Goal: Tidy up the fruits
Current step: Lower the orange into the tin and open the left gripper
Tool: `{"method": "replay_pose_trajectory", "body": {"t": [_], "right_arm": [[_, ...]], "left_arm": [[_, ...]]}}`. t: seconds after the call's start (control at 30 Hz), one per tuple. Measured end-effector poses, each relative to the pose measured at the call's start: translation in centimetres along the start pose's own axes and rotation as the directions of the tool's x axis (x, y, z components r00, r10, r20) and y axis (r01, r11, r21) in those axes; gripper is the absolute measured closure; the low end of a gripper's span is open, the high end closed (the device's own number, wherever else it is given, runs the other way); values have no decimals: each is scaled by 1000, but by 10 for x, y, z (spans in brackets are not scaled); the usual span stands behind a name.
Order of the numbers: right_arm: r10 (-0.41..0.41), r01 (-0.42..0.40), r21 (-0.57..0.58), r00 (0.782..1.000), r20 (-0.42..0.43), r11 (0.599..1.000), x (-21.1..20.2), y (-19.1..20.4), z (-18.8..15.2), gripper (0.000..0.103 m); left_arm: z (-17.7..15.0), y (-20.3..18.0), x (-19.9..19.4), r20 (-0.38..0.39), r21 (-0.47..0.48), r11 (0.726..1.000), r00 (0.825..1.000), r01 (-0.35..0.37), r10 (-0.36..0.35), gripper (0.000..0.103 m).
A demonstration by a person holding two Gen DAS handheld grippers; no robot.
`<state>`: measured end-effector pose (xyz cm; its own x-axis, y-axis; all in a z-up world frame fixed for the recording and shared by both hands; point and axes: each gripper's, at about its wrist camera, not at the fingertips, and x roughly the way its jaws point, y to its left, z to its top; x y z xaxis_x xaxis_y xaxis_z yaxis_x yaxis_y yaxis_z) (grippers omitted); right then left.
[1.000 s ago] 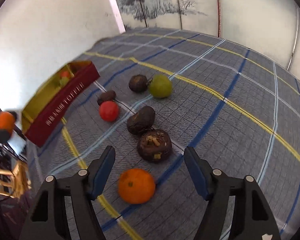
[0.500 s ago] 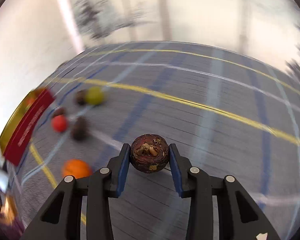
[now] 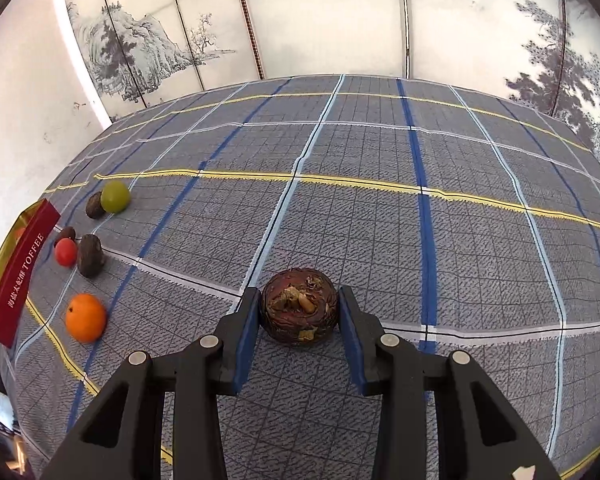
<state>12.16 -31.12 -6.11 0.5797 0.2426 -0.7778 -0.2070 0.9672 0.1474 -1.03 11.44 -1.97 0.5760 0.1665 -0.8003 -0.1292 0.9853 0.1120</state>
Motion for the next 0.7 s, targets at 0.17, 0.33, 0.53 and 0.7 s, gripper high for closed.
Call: {"method": "replay_pose_trajectory", "body": {"t": [0.17, 0.33, 0.53, 0.7], "right_arm": [[-7, 7, -6, 1000, -2, 1000, 1, 0, -1, 67], [-20, 20, -17, 1000, -4, 1000, 3, 5, 0, 67], [-33, 32, -27, 999, -6, 999, 3, 6, -1, 67], [-45, 45, -36, 999, -8, 998, 3, 8, -1, 67]], "left_arm": [[-1, 12, 14, 3, 21, 998, 998, -67, 67, 62], [-2, 24, 29, 8, 41, 991, 992, -126, 126, 62], [-2, 40, 47, -13, 36, 987, 988, -155, 156, 62], [1, 49, 62, -33, 57, 983, 983, -176, 178, 62]]}}
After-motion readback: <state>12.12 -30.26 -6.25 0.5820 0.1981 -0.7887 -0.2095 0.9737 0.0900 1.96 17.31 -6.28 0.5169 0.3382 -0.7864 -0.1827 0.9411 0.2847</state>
